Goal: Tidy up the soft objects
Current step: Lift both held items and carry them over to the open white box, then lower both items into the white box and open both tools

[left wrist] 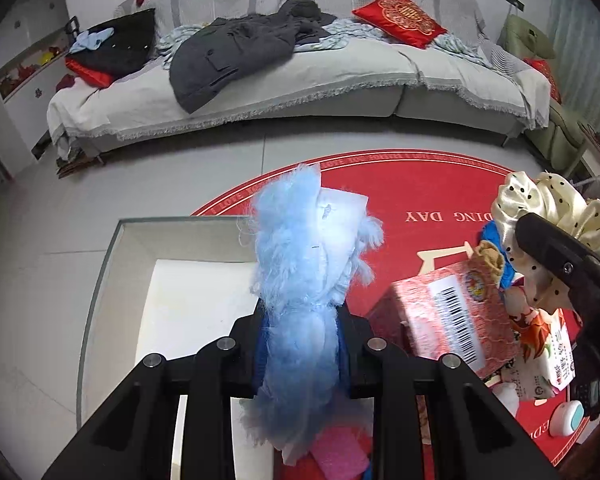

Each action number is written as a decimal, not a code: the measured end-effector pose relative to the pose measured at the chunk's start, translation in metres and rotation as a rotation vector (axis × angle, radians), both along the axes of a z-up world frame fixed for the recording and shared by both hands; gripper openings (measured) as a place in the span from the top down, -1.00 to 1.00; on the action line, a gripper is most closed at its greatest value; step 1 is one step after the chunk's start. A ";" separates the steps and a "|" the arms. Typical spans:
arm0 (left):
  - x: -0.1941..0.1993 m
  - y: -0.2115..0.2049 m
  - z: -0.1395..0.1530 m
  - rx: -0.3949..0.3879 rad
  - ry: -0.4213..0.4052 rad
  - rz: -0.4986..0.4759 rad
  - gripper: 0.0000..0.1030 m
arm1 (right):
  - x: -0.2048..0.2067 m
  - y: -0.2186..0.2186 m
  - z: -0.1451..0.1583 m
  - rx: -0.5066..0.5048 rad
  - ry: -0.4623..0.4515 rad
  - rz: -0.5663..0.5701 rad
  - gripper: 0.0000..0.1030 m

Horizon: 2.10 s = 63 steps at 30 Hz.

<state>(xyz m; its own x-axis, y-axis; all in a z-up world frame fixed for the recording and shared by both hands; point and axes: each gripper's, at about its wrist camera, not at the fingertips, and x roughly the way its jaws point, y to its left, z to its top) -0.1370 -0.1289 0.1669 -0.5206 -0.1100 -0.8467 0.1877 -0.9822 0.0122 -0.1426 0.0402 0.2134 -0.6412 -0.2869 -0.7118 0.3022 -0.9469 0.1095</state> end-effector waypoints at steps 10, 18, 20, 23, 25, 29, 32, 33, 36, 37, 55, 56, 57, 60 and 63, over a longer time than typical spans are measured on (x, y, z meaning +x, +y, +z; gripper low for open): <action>0.023 -0.024 -0.008 0.000 -0.042 0.045 0.44 | 0.023 -0.037 -0.008 0.050 -0.031 0.086 0.39; 0.042 -0.033 -0.015 0.019 -0.066 0.052 0.44 | 0.046 -0.048 -0.016 0.107 -0.103 0.130 0.39; 0.047 -0.034 -0.015 0.019 -0.066 0.053 0.44 | 0.052 -0.049 -0.018 0.117 -0.111 0.138 0.39; 0.053 -0.037 -0.017 0.019 -0.071 0.058 0.44 | 0.063 -0.054 -0.023 0.144 -0.148 0.148 0.39; 0.057 -0.040 -0.019 0.024 -0.077 0.066 0.44 | 0.068 -0.056 -0.025 0.151 -0.165 0.160 0.39; 0.064 -0.046 -0.025 0.032 -0.092 0.077 0.44 | 0.081 -0.059 -0.029 0.161 -0.171 0.183 0.39; 0.070 -0.050 -0.029 0.040 -0.099 0.084 0.44 | 0.089 -0.062 -0.035 0.173 -0.185 0.198 0.39; 0.072 -0.052 -0.030 0.042 -0.102 0.087 0.44 | 0.091 -0.063 -0.036 0.177 -0.189 0.203 0.39; 0.078 -0.057 -0.034 0.045 -0.111 0.095 0.44 | 0.099 -0.068 -0.042 0.187 -0.199 0.224 0.39; 0.080 -0.059 -0.035 0.046 -0.113 0.099 0.44 | 0.098 -0.071 -0.043 0.189 -0.203 0.228 0.39; 0.104 -0.115 -0.046 0.053 -0.136 0.222 0.44 | 0.112 -0.133 -0.049 0.184 -0.135 0.421 0.39; 0.104 -0.116 -0.046 0.048 -0.134 0.225 0.44 | 0.111 -0.136 -0.051 0.197 -0.134 0.422 0.39; 0.103 -0.118 -0.047 0.045 -0.134 0.226 0.44 | 0.109 -0.139 -0.053 0.206 -0.137 0.422 0.39; 0.101 -0.119 -0.048 0.040 -0.136 0.230 0.44 | 0.105 -0.145 -0.057 0.194 -0.156 0.429 0.39; 0.101 -0.123 -0.050 0.040 -0.137 0.234 0.44 | 0.105 -0.151 -0.057 0.196 -0.157 0.434 0.39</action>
<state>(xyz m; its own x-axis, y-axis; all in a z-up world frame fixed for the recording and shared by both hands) -0.0361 -0.2518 0.1169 -0.3649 -0.1792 -0.9136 0.4089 -0.9125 0.0156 -0.0377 -0.1110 0.1561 -0.3731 -0.3550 -0.8572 0.6671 -0.7447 0.0181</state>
